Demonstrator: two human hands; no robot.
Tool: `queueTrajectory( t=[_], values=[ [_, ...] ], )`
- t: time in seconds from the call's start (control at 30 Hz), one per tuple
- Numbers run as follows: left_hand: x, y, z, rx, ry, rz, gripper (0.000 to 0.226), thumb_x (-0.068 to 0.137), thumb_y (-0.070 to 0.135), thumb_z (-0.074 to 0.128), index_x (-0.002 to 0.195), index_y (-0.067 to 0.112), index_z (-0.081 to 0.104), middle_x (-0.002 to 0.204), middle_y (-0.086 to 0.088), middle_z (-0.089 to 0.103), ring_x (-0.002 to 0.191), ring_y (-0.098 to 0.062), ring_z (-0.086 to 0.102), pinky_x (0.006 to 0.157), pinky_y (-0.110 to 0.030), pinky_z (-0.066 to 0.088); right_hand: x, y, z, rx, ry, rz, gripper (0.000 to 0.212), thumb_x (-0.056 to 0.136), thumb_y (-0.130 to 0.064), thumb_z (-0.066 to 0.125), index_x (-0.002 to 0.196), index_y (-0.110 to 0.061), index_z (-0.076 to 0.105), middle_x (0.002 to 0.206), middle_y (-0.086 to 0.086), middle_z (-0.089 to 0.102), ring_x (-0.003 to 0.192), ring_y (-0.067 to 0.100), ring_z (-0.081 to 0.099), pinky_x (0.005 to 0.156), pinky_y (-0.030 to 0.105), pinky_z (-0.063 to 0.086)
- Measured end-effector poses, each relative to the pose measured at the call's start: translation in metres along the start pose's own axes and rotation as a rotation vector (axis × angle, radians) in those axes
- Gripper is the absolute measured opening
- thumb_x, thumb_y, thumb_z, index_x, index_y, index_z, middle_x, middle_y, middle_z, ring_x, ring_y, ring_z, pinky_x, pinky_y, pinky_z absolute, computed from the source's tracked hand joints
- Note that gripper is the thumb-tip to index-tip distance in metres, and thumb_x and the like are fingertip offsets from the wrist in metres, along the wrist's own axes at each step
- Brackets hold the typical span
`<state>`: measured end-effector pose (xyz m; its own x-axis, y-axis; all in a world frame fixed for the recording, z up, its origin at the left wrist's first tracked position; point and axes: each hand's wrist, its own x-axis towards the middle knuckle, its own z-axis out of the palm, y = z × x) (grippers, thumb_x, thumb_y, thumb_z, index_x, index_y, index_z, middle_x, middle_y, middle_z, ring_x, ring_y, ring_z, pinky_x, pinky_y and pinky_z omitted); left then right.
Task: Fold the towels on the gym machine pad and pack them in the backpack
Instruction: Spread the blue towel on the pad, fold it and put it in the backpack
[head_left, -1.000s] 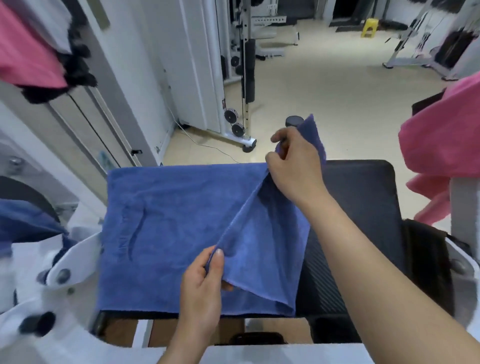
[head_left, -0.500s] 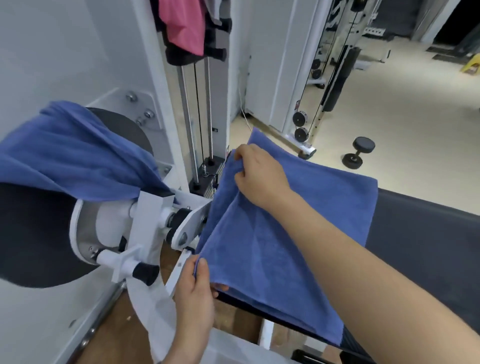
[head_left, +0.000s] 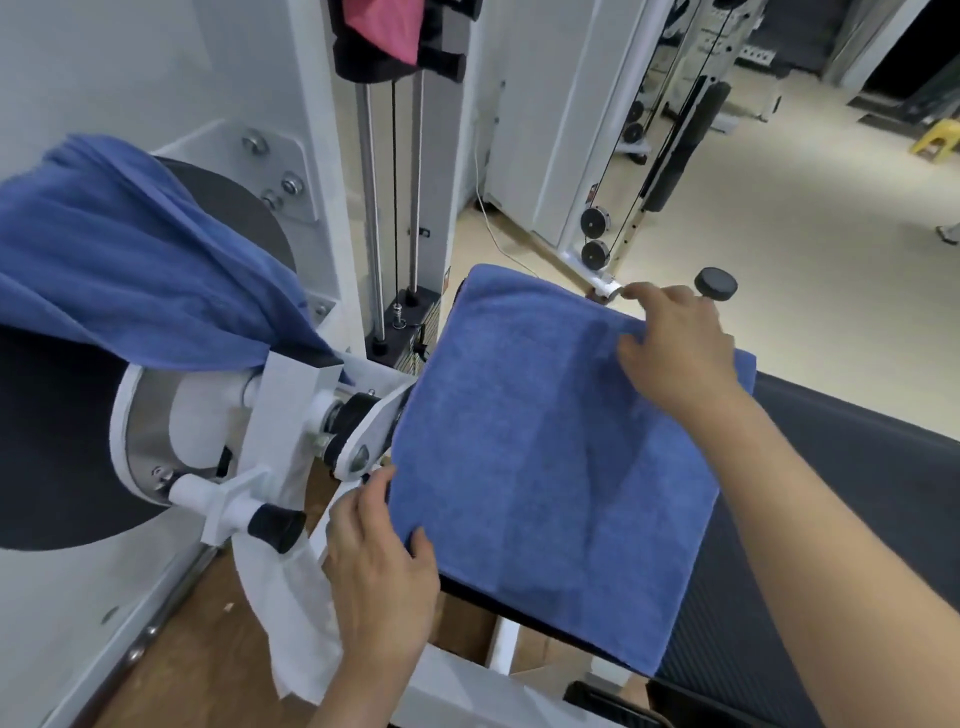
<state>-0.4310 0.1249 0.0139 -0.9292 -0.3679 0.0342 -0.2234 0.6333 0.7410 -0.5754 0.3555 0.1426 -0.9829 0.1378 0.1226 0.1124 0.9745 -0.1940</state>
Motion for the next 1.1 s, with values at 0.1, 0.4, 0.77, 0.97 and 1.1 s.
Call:
queueTrajectory(
  t=[0.1, 0.4, 0.77, 0.97, 1.1],
  values=[
    [-0.009, 0.0, 0.004, 0.288, 0.153, 0.297, 0.052, 0.069, 0.003, 0.076, 0.116, 0.02, 0.062, 0.122, -0.013, 0.051, 0.104, -0.035, 0.046, 0.076, -0.052, 0.044, -0.011, 0.052, -0.01, 0.009, 0.009, 0.159, 0.05, 0.09, -0.022, 0.049, 0.14, -0.025, 0.043, 0.134, 0.018, 0.045, 0.123, 0.04, 0.036, 0.097, 0.049, 0.036],
    [-0.075, 0.061, 0.076, 0.328, -0.433, 0.948, 0.039, 0.058, 0.048, 0.077, 0.085, 0.027, 0.058, 0.085, 0.006, 0.055, 0.075, -0.017, 0.055, 0.056, -0.03, 0.043, -0.022, 0.106, -0.009, 0.289, 0.014, 0.281, 0.019, 0.086, -0.03, 0.061, 0.102, -0.024, 0.055, 0.095, 0.01, 0.058, 0.084, 0.031, 0.057, 0.068, 0.033, 0.042],
    [-0.096, 0.063, 0.082, 0.411, -0.502, 1.146, 0.016, 0.068, 0.012, 0.043, 0.068, 0.021, 0.056, 0.064, 0.004, 0.049, 0.058, -0.017, 0.047, 0.048, -0.027, 0.028, -0.011, 0.123, -0.039, 0.544, -0.324, 0.246, 0.021, 0.088, -0.032, 0.069, 0.089, -0.014, 0.058, 0.071, 0.005, 0.066, 0.052, 0.012, 0.063, 0.051, 0.022, 0.05],
    [-0.113, 0.088, 0.086, 0.426, -0.543, 1.241, 0.01, 0.067, 0.014, 0.054, 0.072, 0.023, 0.056, 0.067, 0.006, 0.047, 0.056, -0.011, 0.043, 0.049, -0.022, 0.016, -0.002, 0.14, -0.055, 0.654, -0.289, 0.243, 0.023, 0.084, -0.021, 0.074, 0.074, -0.014, 0.054, 0.069, 0.007, 0.064, 0.054, 0.011, 0.064, 0.045, 0.019, 0.047],
    [-0.136, 0.104, 0.102, 0.466, -0.62, 1.29, 0.007, 0.071, 0.019, 0.053, 0.076, 0.025, 0.052, 0.073, 0.007, 0.048, 0.062, -0.011, 0.045, 0.044, -0.025, 0.016, -0.004, 0.162, -0.054, 0.358, -0.07, 0.176, 0.012, 0.079, -0.014, 0.072, 0.079, -0.012, 0.06, 0.084, 0.007, 0.065, 0.072, 0.023, 0.061, 0.07, 0.032, 0.051]
  ],
)
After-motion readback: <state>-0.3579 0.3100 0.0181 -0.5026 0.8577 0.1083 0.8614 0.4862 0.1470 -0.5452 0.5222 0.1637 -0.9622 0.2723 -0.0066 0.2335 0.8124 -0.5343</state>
